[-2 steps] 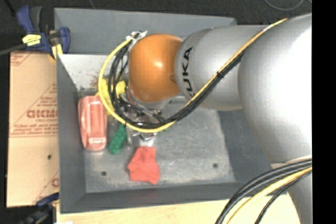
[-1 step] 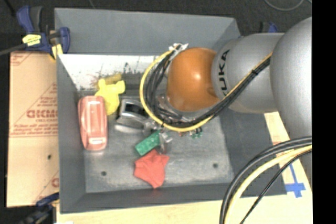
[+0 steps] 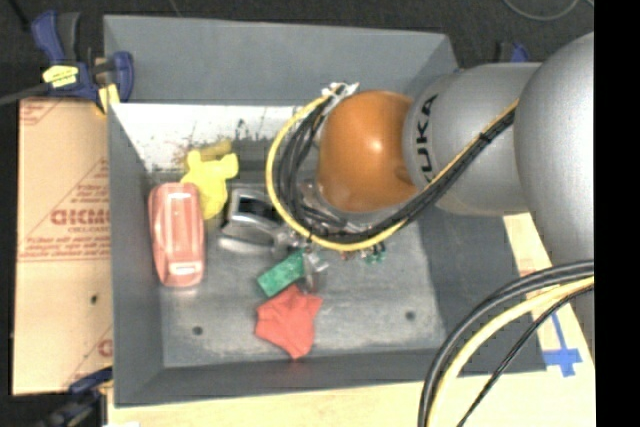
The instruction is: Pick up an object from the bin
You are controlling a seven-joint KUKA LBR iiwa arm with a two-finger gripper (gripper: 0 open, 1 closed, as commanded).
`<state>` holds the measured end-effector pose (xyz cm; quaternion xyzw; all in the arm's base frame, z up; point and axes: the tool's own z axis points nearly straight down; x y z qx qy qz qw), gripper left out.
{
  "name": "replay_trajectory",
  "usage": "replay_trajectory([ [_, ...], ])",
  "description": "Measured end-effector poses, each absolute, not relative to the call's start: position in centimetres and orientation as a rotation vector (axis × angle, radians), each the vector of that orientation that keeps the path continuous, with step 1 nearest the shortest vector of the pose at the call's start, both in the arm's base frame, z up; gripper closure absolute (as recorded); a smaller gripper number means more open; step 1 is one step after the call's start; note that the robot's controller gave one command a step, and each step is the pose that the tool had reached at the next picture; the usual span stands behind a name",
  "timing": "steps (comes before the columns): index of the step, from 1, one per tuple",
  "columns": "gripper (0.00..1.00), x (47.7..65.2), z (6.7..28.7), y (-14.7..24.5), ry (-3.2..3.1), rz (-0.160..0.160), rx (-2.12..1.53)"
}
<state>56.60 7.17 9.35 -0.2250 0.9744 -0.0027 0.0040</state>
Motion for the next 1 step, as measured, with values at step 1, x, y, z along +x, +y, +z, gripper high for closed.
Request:
replay_trajectory([
  [1, 1.00, 55.45, 24.37, 8.01, 3.040, -0.010, -0.730],
])
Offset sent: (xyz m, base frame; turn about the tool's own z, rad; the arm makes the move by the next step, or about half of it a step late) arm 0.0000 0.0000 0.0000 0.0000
